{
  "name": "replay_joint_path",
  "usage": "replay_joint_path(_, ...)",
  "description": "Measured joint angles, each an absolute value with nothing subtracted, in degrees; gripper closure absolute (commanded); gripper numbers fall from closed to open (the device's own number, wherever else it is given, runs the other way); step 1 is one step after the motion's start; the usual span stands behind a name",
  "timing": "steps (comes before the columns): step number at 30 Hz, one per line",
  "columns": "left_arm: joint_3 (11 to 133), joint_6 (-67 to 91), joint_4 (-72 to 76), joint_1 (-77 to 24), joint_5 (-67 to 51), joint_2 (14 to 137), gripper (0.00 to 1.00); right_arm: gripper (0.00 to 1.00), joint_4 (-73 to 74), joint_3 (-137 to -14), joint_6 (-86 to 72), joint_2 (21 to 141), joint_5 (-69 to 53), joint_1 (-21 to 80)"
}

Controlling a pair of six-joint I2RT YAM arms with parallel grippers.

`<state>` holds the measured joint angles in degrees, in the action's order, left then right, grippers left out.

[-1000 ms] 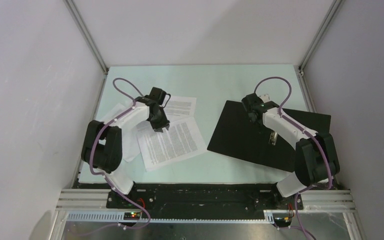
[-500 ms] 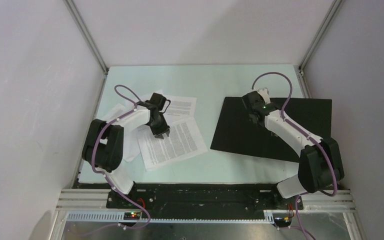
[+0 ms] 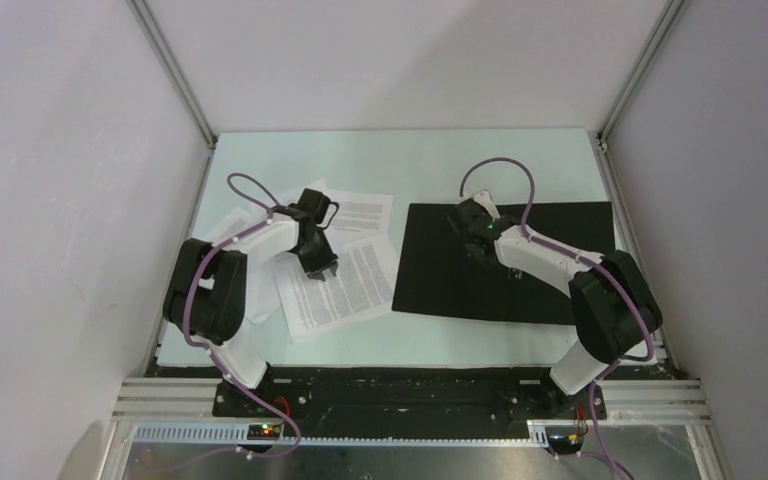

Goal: Put the files into the folder

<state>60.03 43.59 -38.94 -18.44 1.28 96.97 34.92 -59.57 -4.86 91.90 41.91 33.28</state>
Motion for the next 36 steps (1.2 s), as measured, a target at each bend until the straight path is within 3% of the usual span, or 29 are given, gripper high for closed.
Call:
replay_joint_path(5, 59.57, 43.51, -38.89, -18.31, 1.63, 96.66, 0.53, 1.0, 35.53, -59.11, -6.13, 92.92, 40.56, 28.82)
replay_joint_path(6, 59.57, 43.35, -38.89, -18.22, 2.04, 96.4, 0.47, 0.94, 35.59, -59.11, -6.46, 92.92, 40.38, 27.97)
replay_joint_path(7, 59.61, 43.11, -38.94, -18.11, 2.74, 96.16, 0.44, 0.88, 35.64, -59.11, -6.74, 92.95, 40.21, 27.42)
replay_joint_path(8, 59.75, 42.89, -38.94, -18.0, 3.49, 95.92, 0.37, 0.72, 35.79, -59.13, -7.38, 93.01, 39.94, 27.09)
replay_joint_path(9, 60.07, 42.44, -39.11, -17.85, 4.45, 95.72, 0.34, 0.64, 36.05, -59.13, -8.05, 93.12, 39.59, 27.03)
replay_joint_path(10, 60.64, 42.0, -39.11, -17.63, 5.52, 95.59, 0.3, 0.5, 36.34, -59.13, -8.99, 93.36, 39.05, 27.07)
replay_joint_path(13, 62.59, 40.34, -39.09, -16.88, 7.64, 95.57, 0.24, 0.23, 37.52, -59.16, -11.86, 94.0, 37.45, 27.2)
replay_joint_path(15, 64.27, 39.09, -39.07, -16.05, 8.45, 95.57, 0.2, 0.15, 38.52, -59.16, -14.09, 94.04, 35.94, 27.57)
replay_joint_path(19, 67.88, 36.21, -38.92, -14.57, 8.84, 95.7, 0.17, 0.09, 40.71, -59.66, -18.83, 93.1, 32.97, 29.36)
replay_joint_path(24, 73.58, 28.77, -38.7, -12.05, 8.27, 99.37, 0.1, 0.09, 39.4, -60.93, -27.05, 87.77, 24.34, 38.63)
replay_joint_path(29, 77.1, 20.75, -38.13, -11.44, 7.11, 105.69, 0.01, 0.09, 29.85, -61.91, -35.55, 87.26, 15.46, 51.48)
replay_joint_path(36, 78.02, 15.31, -38.44, -10.37, 3.18, 111.74, 0.0, 0.07, 15.59, -60.82, -44.25, 92.75, 7.25, 58.59)
